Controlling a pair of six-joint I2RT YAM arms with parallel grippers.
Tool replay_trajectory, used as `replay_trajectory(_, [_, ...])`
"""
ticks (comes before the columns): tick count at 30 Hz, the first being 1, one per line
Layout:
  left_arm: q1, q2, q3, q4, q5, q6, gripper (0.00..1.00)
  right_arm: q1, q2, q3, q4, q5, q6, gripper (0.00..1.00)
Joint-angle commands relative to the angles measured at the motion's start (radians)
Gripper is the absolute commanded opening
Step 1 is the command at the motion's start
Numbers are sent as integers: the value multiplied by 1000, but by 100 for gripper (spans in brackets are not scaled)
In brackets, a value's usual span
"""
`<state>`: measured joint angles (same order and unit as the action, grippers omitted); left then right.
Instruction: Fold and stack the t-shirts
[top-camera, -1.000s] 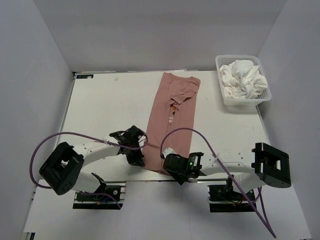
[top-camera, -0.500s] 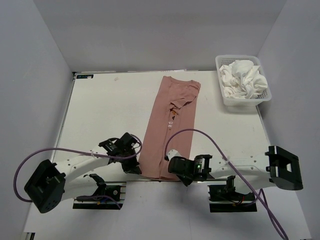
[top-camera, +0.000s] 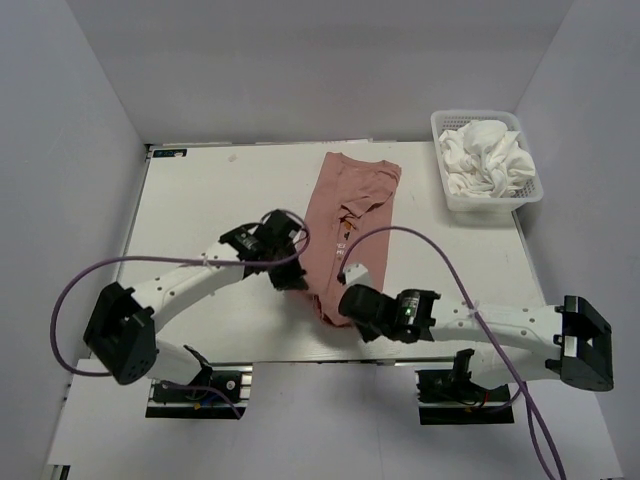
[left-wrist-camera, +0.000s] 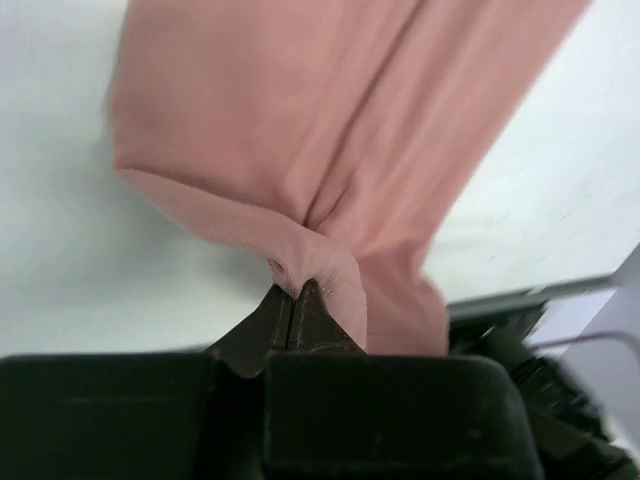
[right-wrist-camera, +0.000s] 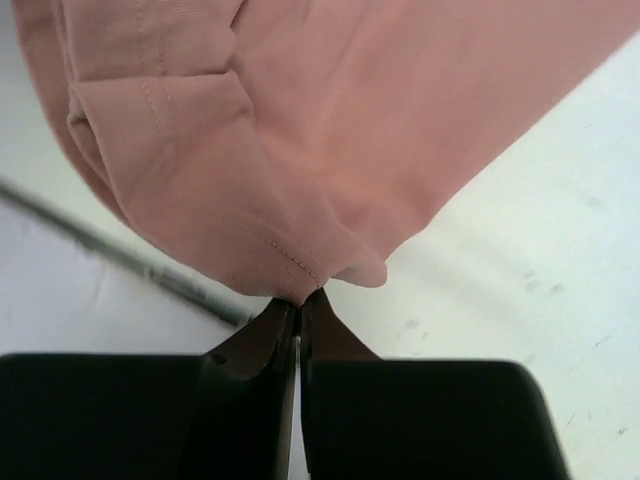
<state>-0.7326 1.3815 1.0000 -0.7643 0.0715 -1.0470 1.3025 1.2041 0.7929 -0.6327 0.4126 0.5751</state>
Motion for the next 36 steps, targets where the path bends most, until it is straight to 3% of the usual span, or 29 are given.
replay_trajectory(1, [25, 68, 170, -49, -142, 33, 0, -74, -15, 39, 52, 89, 9, 0])
replay_trajectory(15, [139, 385, 561, -46, -185, 136, 0, -477, 184, 224, 172, 39, -247, 0])
replay_trajectory(23, [194, 568, 742, -55, -147, 180, 0, -600, 293, 304, 246, -43, -297, 0])
replay_trajectory(36, [237, 743, 865, 23, -113, 200, 0, -766, 472, 356, 439, -156, -397, 0])
